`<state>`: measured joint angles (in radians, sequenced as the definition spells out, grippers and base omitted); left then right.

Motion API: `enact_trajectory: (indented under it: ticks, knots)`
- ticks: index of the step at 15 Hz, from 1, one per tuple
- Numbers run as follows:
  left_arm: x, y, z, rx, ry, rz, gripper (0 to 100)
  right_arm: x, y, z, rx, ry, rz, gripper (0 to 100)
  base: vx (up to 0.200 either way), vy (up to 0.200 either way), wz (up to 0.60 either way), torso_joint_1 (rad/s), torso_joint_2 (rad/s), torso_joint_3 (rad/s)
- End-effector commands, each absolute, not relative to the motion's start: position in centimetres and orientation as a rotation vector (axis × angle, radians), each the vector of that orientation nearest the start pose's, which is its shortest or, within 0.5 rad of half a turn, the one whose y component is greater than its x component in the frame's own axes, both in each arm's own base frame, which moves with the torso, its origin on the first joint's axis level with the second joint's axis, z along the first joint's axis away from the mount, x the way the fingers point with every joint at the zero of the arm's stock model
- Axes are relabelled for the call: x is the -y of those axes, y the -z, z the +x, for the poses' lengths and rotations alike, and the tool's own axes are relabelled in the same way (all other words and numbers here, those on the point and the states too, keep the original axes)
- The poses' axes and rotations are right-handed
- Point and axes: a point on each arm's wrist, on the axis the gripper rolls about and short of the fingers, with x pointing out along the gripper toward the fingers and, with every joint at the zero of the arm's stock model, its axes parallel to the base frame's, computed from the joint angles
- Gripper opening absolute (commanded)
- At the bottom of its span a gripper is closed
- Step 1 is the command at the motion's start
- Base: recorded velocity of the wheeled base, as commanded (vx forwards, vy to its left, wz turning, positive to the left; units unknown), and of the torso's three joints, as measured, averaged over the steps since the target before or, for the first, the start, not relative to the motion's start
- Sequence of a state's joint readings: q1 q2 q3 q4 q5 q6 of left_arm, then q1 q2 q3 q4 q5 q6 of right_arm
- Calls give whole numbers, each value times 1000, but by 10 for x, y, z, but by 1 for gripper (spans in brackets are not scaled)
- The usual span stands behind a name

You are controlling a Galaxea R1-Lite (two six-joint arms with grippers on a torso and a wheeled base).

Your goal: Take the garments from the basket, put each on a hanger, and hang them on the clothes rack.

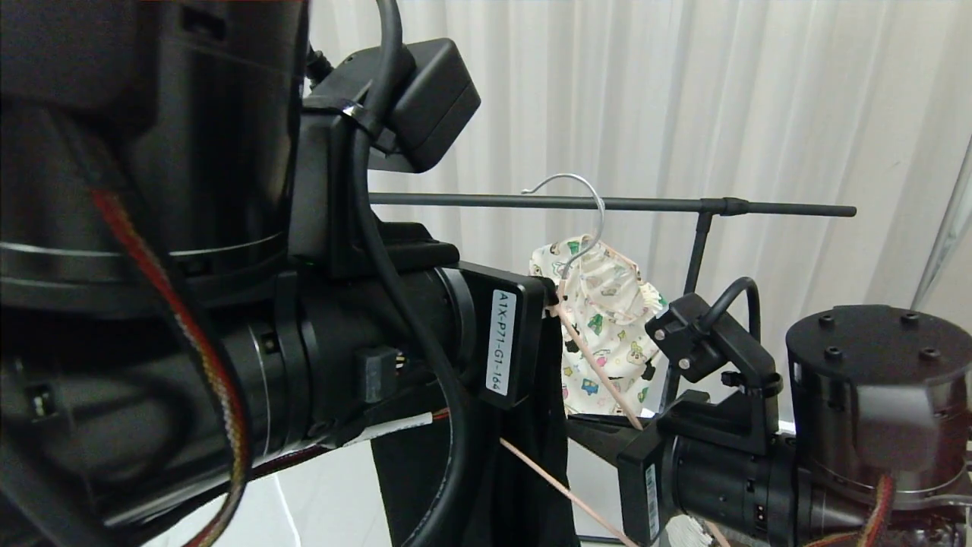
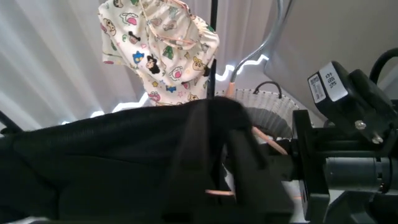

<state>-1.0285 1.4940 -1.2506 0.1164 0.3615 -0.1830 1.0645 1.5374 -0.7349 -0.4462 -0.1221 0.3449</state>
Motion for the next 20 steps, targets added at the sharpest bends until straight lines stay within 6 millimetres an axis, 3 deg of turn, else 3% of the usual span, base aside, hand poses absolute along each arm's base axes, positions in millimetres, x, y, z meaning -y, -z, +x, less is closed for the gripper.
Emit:
enact_trajectory:
  ticks: [1, 8, 12, 14, 17, 19, 20]
  knots:
    - [212, -297, 140, -333, 619, 53, 100, -225, -193, 131, -450, -846, 116, 0, 0, 0, 0, 0, 0, 0]
    - [180, -284, 129, -355, 581, 65, 100, -209, -208, 141, -333, -734, 122, 0, 0, 0, 0, 0, 0, 0]
    - [157, -261, 124, -383, 555, 150, 100, -195, -211, 141, -253, -720, 46, 0, 0, 0, 0, 0, 0, 0]
    - [145, -252, 128, -376, 533, 186, 100, -186, -210, 137, -217, -723, 22, 0, 0, 0, 0, 0, 0, 0]
    - [106, -241, 129, -327, 730, 281, 100, -161, -209, 120, -161, -744, -33, 0, 0, 0, 0, 0, 0, 0]
    - [94, -236, 131, -315, 795, 316, 100, -151, -209, 112, -139, -792, -44, 0, 0, 0, 0, 0, 0, 0]
    - [83, -225, 135, -308, 831, 396, 100, -135, -206, 99, -114, -868, -63, 0, 0, 0, 0, 0, 0, 0]
